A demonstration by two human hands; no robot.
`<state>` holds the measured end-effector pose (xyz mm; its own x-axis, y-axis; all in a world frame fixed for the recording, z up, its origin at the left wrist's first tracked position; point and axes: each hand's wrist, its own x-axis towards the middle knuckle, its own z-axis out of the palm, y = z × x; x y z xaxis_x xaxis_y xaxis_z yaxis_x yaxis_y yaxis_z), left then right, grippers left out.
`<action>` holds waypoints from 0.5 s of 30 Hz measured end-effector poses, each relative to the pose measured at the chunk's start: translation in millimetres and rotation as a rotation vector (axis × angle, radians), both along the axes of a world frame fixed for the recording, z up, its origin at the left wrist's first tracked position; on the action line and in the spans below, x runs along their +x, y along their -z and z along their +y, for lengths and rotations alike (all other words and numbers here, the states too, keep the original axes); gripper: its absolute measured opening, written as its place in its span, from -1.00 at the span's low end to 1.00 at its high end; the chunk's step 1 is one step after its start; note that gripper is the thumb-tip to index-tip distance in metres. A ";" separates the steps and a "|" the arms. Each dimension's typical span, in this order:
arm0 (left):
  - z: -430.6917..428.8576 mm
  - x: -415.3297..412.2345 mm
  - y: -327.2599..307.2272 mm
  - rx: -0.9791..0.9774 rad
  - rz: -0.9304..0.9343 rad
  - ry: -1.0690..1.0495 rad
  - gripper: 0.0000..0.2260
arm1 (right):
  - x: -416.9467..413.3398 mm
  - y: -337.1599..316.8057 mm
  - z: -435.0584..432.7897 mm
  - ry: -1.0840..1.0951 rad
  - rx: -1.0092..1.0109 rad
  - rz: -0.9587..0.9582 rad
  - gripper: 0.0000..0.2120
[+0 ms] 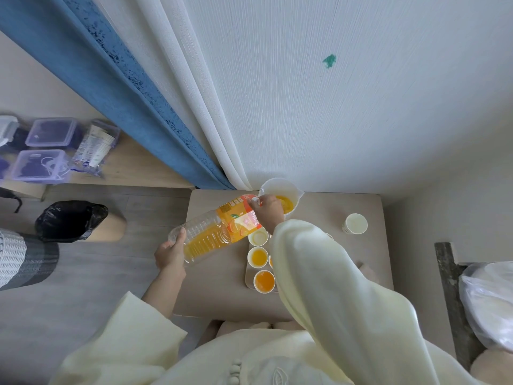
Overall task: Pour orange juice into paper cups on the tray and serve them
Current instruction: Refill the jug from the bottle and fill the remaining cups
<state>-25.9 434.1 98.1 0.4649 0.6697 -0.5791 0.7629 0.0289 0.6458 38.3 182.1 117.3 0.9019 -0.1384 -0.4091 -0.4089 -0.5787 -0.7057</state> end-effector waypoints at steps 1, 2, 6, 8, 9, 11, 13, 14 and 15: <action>-0.8 0.0 -1.0 0.005 0.002 0.000 -0.51 | 0.0 0.6 0.1 0.002 0.001 -0.002 -0.56; -0.8 0.0 -1.0 0.007 0.007 0.001 -0.52 | 0.1 1.5 0.1 0.007 0.002 -0.005 -0.56; -2.9 -0.3 -2.7 0.010 0.024 0.005 -0.54 | -0.5 2.1 0.0 0.022 0.003 0.000 -0.57; -4.2 0.1 -3.7 0.017 0.024 -0.001 -0.51 | -0.2 3.1 -0.5 0.018 -0.003 0.004 -0.57; -4.5 0.2 -4.0 0.020 0.025 -0.002 -0.50 | 0.1 3.8 -0.5 0.020 -0.003 0.005 -0.57; -5.9 0.0 -6.2 0.021 0.019 -0.004 -0.50 | 1.0 5.5 -0.7 0.021 -0.003 0.009 -0.57; -6.5 -0.2 -7.4 0.017 0.014 -0.005 -0.48 | 1.9 7.1 -0.6 0.011 -0.009 0.010 -0.57; -6.4 -0.5 -7.9 0.017 0.015 -0.006 -0.46 | 1.9 6.7 -0.5 0.007 -0.010 0.010 -0.57; -6.4 -0.6 -8.6 0.016 0.013 -0.012 -0.45 | 2.2 6.7 -0.4 0.006 -0.010 0.008 -0.57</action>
<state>-26.6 427.7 106.6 0.4496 0.6846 -0.5737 0.7706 0.0275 0.6367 40.5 181.6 110.6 0.8977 -0.1476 -0.4151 -0.4180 -0.5832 -0.6965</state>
